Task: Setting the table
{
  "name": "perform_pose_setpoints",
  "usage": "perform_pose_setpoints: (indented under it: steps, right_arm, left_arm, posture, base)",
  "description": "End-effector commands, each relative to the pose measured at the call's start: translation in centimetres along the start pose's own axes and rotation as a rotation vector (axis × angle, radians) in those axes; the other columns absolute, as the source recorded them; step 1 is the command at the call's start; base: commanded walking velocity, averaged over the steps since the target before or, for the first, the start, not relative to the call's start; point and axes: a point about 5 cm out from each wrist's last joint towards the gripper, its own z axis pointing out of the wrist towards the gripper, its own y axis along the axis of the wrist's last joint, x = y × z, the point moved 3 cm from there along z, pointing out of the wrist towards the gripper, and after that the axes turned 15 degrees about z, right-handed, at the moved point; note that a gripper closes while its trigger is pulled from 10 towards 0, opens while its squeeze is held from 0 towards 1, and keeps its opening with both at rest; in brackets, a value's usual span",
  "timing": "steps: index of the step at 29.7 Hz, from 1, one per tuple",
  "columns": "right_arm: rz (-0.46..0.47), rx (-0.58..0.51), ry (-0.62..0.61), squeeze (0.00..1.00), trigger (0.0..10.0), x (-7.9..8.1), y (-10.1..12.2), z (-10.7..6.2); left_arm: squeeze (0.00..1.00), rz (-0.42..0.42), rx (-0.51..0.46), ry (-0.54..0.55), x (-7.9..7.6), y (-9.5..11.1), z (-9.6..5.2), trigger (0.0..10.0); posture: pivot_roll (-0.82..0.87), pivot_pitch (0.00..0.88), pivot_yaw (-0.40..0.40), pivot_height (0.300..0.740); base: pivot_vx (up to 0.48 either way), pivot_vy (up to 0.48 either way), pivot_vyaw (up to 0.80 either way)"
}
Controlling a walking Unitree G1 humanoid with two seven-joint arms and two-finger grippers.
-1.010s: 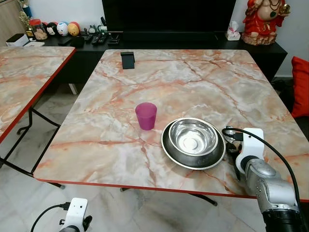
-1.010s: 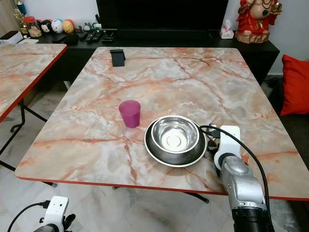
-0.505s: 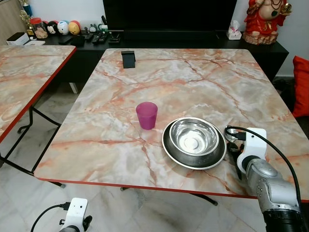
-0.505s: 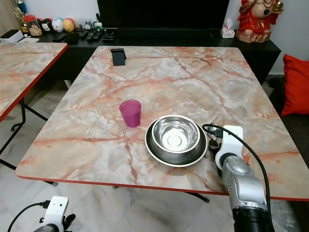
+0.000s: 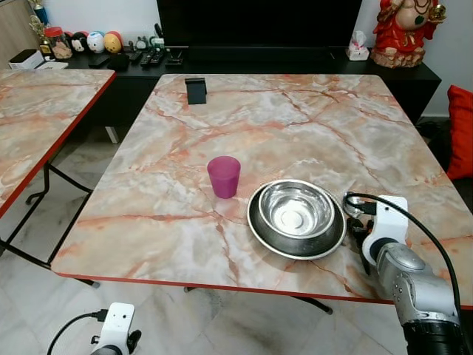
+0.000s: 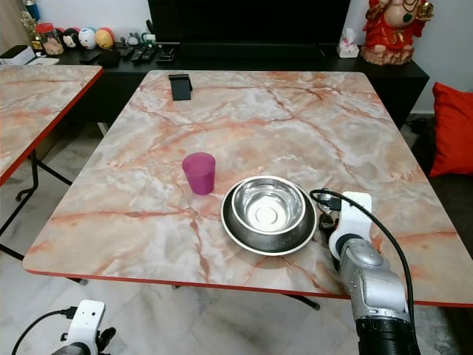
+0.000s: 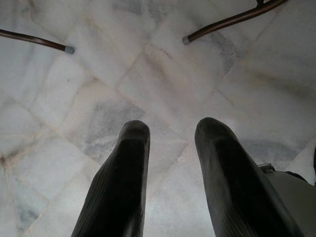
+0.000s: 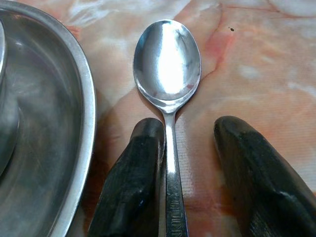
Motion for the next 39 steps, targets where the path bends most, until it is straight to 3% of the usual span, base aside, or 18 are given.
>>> perform_pose_setpoints:
  steps: [1,11,16,39]
  right_arm:
    - [-0.017,0.018,0.008,0.0,10.0,0.2,-0.3,0.0]
    - [-0.033,0.016,0.023,0.0,10.0,0.3,-0.2,0.0]
    - [-0.117,0.001,0.06,0.0,10.0,0.2,0.3,-0.3]
    - [-0.124,-0.006,0.029,0.0,10.0,-1.4,0.9,-0.5]
  left_arm:
    - [0.0,0.029,0.019,-0.014,-0.2,-0.4,0.0,10.0]
    - [0.0,0.03,0.019,-0.016,-0.2,-0.4,0.0,10.0]
    - [0.0,0.03,0.019,-0.016,-0.2,-0.4,0.0,10.0]
    - [0.0,0.034,0.011,-0.013,-0.1,0.0,0.1,10.0]
  posture:
    - [0.03,0.027,0.035,0.74]
    - [0.03,0.027,0.035,0.74]
    - [0.03,0.027,0.035,0.74]
    - [0.02,0.042,0.024,0.74]
  base:
    - [0.0,0.0,0.0]
    - [0.0,0.0,0.0]
    - [0.0,0.0,0.0]
    - [0.0,0.0,0.0]
